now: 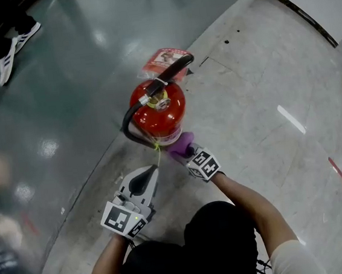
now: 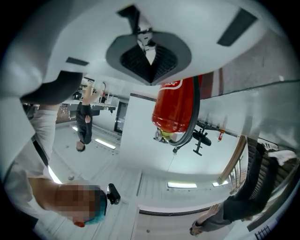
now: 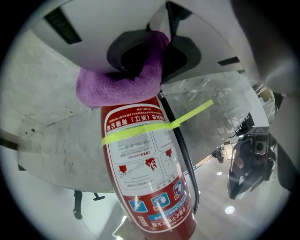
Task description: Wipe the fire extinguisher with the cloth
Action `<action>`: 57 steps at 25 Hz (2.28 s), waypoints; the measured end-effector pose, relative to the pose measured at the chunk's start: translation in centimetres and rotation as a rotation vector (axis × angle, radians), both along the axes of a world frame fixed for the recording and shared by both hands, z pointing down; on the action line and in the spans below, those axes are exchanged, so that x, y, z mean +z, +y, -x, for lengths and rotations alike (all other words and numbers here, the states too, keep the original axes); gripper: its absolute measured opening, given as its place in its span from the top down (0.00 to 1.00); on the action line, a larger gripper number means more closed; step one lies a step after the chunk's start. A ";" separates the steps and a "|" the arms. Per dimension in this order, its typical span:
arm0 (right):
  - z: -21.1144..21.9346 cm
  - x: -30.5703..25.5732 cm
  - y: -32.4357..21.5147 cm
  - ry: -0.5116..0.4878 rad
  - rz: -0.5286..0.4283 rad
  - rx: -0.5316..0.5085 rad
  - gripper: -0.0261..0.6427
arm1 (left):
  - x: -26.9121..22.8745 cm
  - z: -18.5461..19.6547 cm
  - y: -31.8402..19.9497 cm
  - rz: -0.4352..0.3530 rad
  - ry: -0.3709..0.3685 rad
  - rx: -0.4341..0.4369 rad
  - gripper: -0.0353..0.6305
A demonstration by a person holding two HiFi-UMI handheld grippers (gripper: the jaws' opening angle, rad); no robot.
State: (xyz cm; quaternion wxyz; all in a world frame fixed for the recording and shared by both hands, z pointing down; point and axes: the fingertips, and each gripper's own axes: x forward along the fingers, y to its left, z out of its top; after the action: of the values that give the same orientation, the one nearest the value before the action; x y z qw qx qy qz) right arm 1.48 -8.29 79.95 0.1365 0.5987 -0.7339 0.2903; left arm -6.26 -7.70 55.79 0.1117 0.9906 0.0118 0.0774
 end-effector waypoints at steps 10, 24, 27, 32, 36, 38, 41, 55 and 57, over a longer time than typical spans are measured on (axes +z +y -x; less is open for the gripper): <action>0.3 -6.7 0.1 0.036 -0.079 -0.120 0.87 | -0.9 0.7 -0.2 0.006 0.019 -0.014 0.94; 1.2 -15.5 0.0 0.083 -0.152 -0.249 0.87 | -2.0 0.8 0.4 0.000 0.036 0.019 0.94; 1.2 -16.9 -0.1 0.087 -0.166 -0.265 0.87 | -2.1 0.8 0.3 -0.003 0.039 0.017 0.94; 1.2 -19.7 0.0 0.087 -0.202 -0.286 0.87 | -2.3 0.8 0.1 0.005 0.042 0.015 0.94; 1.2 -22.7 0.1 0.094 -0.243 -0.309 0.87 | -2.2 0.6 -0.1 0.018 0.044 0.008 0.94; 1.2 -24.2 0.1 0.096 -0.262 -0.319 0.87 | -2.5 0.4 -0.2 0.017 0.045 0.001 0.94; 1.2 -26.1 0.2 0.104 -0.292 -0.330 0.87 | -2.9 0.2 -0.3 0.010 0.045 -0.002 0.94; 0.9 -35.1 0.2 0.077 -0.525 -0.325 0.87 | -2.2 -0.1 -1.0 0.016 0.025 -0.023 0.94; 0.2 -36.6 0.4 0.075 -0.561 -0.298 0.87 | -2.2 -0.3 -1.3 0.033 0.027 -0.035 0.94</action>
State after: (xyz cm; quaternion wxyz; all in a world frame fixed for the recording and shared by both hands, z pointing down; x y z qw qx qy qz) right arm 1.28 -7.86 43.38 0.0340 0.5093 -0.8593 0.0312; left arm -5.95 -9.02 53.56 0.1291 0.9897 -0.0027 0.0618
